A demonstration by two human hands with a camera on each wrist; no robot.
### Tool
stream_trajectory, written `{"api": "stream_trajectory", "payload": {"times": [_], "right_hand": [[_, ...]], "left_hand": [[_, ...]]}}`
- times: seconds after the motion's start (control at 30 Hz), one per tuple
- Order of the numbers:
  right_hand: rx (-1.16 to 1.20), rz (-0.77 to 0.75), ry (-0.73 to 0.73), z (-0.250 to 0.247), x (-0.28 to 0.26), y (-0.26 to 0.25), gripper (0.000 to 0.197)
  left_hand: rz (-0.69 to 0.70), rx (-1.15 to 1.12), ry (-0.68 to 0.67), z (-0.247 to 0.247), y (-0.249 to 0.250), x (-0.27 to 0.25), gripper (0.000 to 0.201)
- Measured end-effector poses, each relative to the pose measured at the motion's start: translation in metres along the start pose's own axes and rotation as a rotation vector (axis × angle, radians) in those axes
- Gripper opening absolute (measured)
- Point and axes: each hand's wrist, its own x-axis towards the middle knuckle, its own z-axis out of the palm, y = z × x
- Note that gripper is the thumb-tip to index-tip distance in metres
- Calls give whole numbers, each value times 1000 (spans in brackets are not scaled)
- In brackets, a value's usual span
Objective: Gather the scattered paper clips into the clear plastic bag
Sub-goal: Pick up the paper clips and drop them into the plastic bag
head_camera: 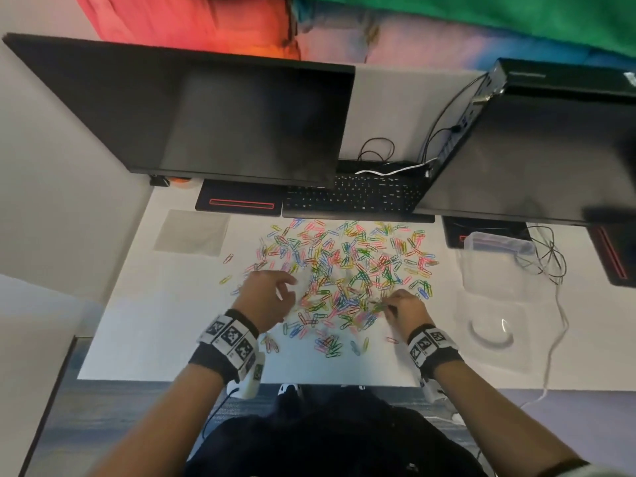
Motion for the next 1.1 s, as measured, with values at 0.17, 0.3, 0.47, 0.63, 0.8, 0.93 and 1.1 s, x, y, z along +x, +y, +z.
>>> {"api": "stream_trajectory", "payload": {"times": [0.17,0.3,0.47,0.63,0.8,0.93,1.1], "right_hand": [[463,282,-31,-13,12,29,9],[1324,528,-199,-40,19,27,22],[1519,433,-475,-65,21,-13,22],[1415,407,-444,-51,29,-30,23],[1097,429,-301,-46,36,-36,10],[761,301,-255,-49,43,-44,13],[151,27,-260,-65,45,-57,21]], "left_hand": [[-43,60,-135,39,33,19,19],[-81,17,-169,61,49,33,20],[-78,-13,-152,84,60,43,20],[-11,-16,-139,98,79,45,25],[-11,-106,-120,101,88,51,20],[37,-100,-135,99,92,61,21],[110,-109,-134,90,94,68,22]]}}
